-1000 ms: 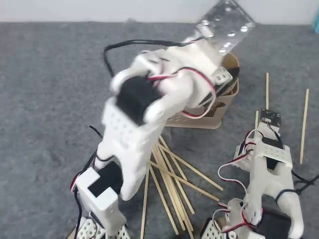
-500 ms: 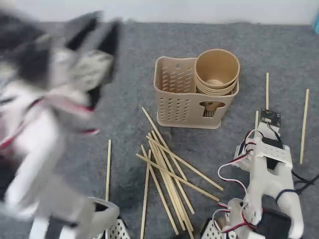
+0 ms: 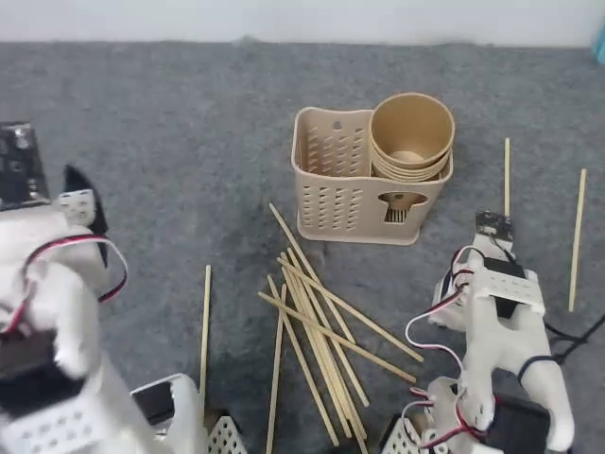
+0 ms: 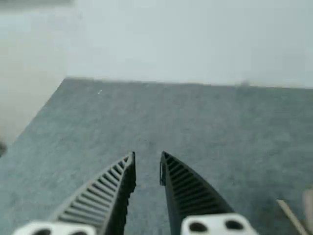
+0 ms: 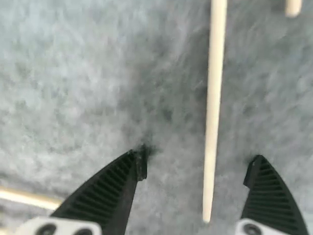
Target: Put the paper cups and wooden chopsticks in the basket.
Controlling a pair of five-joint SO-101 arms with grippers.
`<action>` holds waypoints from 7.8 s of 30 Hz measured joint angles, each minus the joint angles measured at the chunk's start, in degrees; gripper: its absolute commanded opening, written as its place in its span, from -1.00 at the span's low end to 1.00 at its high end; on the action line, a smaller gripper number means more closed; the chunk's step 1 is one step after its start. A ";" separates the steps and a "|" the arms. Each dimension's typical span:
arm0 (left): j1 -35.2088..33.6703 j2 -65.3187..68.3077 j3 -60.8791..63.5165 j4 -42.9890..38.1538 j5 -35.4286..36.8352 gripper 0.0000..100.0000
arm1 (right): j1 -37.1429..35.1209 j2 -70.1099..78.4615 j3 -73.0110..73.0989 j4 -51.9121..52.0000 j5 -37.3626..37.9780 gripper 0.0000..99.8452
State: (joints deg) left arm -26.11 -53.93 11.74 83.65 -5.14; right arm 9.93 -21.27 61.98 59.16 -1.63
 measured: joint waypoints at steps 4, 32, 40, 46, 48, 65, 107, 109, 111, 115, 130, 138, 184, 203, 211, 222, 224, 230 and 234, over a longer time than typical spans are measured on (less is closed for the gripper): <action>-5.01 -6.59 27.25 -13.98 0.00 -0.84 | 0.00 0.00 -2.11 5.89 0.09 -0.34; -3.08 25.05 55.03 -43.34 -2.02 -0.84 | 13.45 26.20 -56.35 2.81 3.87 -0.34; -3.08 25.41 55.03 -43.34 -2.29 -0.84 | 7.38 52.31 -78.86 7.91 3.69 -0.34; -3.08 25.41 55.03 -43.34 -2.29 -0.84 | 5.80 67.43 -94.42 12.66 3.69 -0.34; -3.08 25.41 55.03 -43.34 -2.29 -0.84 | 5.98 71.30 -99.52 13.71 3.69 -0.34; -3.08 25.41 55.03 -43.34 -2.29 -0.84 | 10.20 87.91 -129.85 30.24 3.08 -0.99; -3.08 25.41 55.03 -43.34 -2.29 -0.84 | -2.02 3.60 -84.13 41.49 5.80 -0.99; -3.08 25.41 55.03 -43.34 -2.29 -0.84 | -6.24 -2.55 -79.74 41.41 5.54 -0.99; -3.08 25.41 55.03 -43.34 -2.29 -0.84 | -10.02 -8.35 -75.52 39.21 5.36 -0.99; -3.08 25.41 55.03 -43.34 -2.29 -0.84 | -13.19 -18.02 -66.02 28.13 0.97 -0.99; -3.08 25.41 55.03 -43.34 -2.29 -0.84 | -28.75 -30.42 -37.36 -23.65 -7.03 -0.99; -3.08 25.41 55.03 -43.34 -2.29 -0.84 | -32.44 -29.27 -28.04 -45.45 -8.97 -0.99; -3.08 25.41 55.03 -43.34 -2.29 -0.84 | -24.62 -45.98 -26.20 -10.29 -8.97 -0.78; -3.08 25.41 55.03 -43.34 -2.29 -0.84 | 16.79 4.31 -29.98 -15.65 -0.44 -0.79; -3.08 25.41 55.03 -43.34 -2.29 -0.84 | 22.51 32.26 -49.67 -15.38 1.32 -0.79; -3.08 25.41 55.03 -43.34 -2.29 -0.84 | 24.35 66.99 -88.62 -1.05 7.65 -0.79; -3.08 25.41 55.03 -43.34 -2.29 -0.84 | 24.35 70.86 -95.21 1.85 8.09 -0.82; -3.08 25.41 55.03 -43.34 -2.29 -0.84 | 24.79 79.38 -111.74 13.71 8.44 -0.99; -3.08 25.41 55.03 -43.34 -2.29 -0.84 | 24.09 81.14 -119.82 26.99 9.49 -0.98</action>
State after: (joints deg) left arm -29.19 -28.53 66.77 40.31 -7.43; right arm 34.02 59.87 -57.85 86.15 7.87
